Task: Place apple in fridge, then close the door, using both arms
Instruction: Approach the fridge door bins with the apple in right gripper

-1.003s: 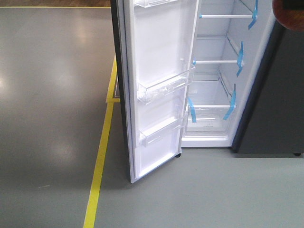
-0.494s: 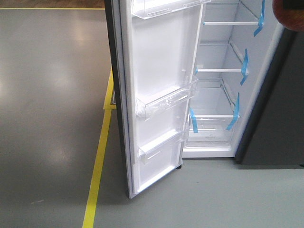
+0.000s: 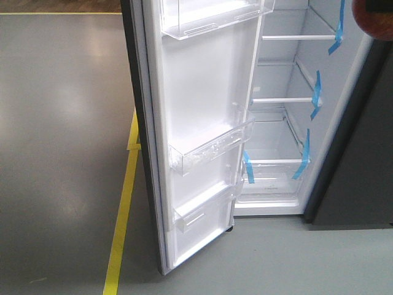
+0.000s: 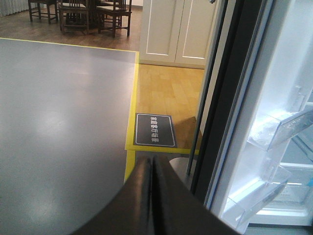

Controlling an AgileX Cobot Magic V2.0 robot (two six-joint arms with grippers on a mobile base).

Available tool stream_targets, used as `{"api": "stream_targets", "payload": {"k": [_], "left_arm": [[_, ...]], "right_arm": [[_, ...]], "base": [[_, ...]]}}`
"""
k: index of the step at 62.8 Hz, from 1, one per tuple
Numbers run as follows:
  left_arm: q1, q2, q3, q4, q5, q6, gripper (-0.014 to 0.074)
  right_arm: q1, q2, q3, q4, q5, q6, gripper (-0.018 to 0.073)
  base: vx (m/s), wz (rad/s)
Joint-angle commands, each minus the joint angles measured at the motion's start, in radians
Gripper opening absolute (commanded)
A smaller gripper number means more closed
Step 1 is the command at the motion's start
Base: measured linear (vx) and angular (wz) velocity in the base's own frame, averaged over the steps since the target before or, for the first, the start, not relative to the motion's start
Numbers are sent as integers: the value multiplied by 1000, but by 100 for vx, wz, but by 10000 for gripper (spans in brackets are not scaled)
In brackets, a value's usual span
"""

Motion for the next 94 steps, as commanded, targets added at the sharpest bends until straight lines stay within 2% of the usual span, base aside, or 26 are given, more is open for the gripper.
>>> {"api": "stream_targets", "payload": {"k": [1, 94], "left_arm": [[1, -6, 26, -2, -70, -7, -6], [1, -6, 26, -2, -70, -7, -6]], "right_arm": [[-5, -20, -30, 46, -57, -13, -6], [-5, -20, -30, 46, -57, -13, -6]], "base": [[14, -2], [9, 0]]}}
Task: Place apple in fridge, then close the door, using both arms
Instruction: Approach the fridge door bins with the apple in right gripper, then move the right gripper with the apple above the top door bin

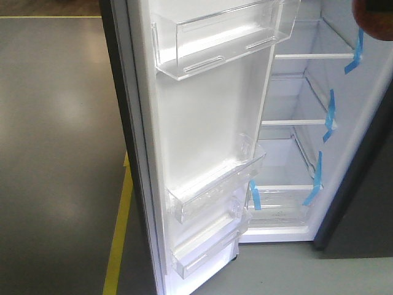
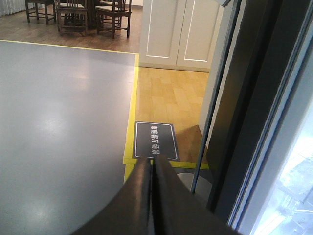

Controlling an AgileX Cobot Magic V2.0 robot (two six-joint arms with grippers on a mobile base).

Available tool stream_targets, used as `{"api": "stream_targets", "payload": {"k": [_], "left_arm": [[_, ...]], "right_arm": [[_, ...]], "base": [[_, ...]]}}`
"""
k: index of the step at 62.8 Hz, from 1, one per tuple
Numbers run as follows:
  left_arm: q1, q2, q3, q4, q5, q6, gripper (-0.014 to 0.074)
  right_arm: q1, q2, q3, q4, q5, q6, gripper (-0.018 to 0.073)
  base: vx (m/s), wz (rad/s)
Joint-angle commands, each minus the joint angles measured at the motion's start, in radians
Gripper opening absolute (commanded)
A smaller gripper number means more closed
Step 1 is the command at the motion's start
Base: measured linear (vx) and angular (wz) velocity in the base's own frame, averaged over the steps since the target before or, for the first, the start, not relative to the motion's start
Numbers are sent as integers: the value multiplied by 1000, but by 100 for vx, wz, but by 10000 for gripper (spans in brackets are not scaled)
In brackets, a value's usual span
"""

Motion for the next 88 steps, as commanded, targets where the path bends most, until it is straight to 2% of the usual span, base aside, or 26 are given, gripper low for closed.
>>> {"api": "stream_targets", "payload": {"k": [1, 88], "left_arm": [[1, -6, 26, -2, -70, -7, -6], [1, -6, 26, -2, -70, -7, -6]], "right_arm": [[-5, -20, -30, 46, -57, -13, -6], [-5, -20, -30, 46, -57, -13, -6]], "base": [[5, 0], [5, 0]]}}
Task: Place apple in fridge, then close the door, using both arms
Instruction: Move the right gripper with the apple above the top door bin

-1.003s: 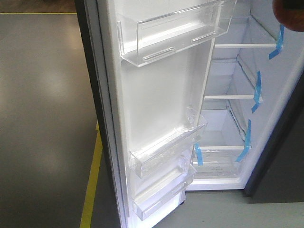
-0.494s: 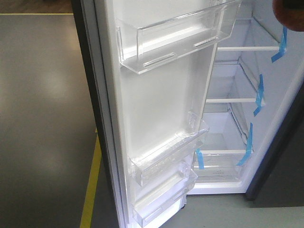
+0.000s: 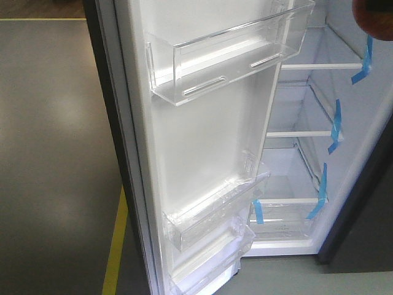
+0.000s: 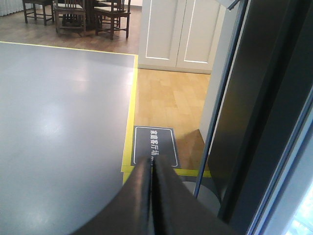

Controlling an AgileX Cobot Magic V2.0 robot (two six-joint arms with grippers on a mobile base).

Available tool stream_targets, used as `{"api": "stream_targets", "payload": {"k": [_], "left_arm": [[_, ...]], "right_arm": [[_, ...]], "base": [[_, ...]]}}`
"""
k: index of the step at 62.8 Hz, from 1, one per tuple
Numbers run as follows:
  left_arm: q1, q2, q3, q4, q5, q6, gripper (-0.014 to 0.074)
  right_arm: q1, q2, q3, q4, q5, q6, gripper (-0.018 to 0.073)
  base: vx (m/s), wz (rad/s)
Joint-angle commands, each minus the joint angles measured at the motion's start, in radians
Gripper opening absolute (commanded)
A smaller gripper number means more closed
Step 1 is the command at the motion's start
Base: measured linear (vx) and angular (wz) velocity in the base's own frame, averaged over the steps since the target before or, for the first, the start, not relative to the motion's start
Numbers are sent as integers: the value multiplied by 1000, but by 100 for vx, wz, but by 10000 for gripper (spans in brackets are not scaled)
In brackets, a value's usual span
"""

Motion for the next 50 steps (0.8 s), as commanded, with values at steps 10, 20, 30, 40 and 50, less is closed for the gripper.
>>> {"api": "stream_targets", "payload": {"k": [10, 20, 30, 40, 50], "left_arm": [[1, -6, 26, -2, -70, -7, -6], [1, -6, 26, -2, -70, -7, -6], [1, -6, 26, -2, -70, -7, -6], [1, -6, 26, -2, -70, -7, -6], [1, -6, 26, -2, -70, -7, -6]], "right_arm": [[-5, -20, -30, 46, -57, -13, -6], [-5, -20, -30, 46, -57, -13, -6], [-5, -20, -30, 46, -57, -13, -6], [-5, -20, -30, 46, -57, -13, -6], [-5, -20, -30, 46, -57, -13, -6]], "base": [[3, -1], [3, -1], [2, 0], [1, 0], [1, 0]]}}
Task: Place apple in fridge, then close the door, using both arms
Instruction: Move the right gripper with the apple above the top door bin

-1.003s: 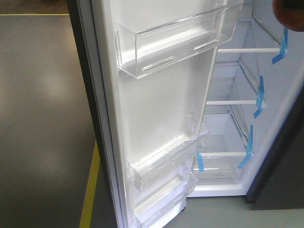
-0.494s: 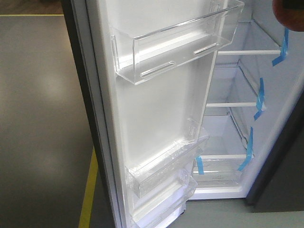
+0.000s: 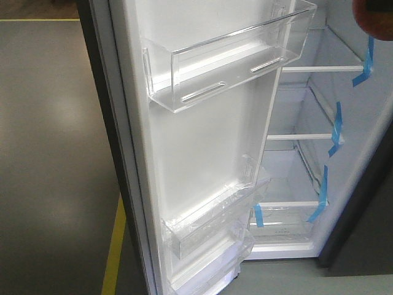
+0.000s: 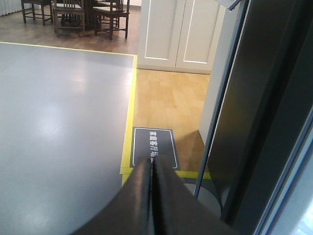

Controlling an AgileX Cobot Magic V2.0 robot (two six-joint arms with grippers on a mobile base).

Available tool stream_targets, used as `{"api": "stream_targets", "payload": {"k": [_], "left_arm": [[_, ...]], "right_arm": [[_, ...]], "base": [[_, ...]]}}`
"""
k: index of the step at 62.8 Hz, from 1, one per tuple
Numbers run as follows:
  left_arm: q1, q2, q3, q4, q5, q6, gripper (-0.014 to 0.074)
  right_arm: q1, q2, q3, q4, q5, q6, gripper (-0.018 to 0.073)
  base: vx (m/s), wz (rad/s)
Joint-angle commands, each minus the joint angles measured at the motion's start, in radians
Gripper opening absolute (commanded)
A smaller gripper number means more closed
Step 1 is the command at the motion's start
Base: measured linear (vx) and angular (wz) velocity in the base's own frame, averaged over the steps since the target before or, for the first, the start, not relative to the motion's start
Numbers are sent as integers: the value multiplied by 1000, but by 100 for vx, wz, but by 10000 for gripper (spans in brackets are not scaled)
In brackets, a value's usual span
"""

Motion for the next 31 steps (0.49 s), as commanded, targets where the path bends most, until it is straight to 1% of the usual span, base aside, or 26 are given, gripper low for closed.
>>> {"api": "stream_targets", "payload": {"k": [1, 31], "left_arm": [[1, -6, 26, -2, -70, -7, -6], [1, -6, 26, -2, -70, -7, -6]], "right_arm": [[-5, -20, -30, 46, -57, -13, -6], [-5, -20, -30, 46, -57, -13, -6]], "base": [[1, 0], [1, 0]]}}
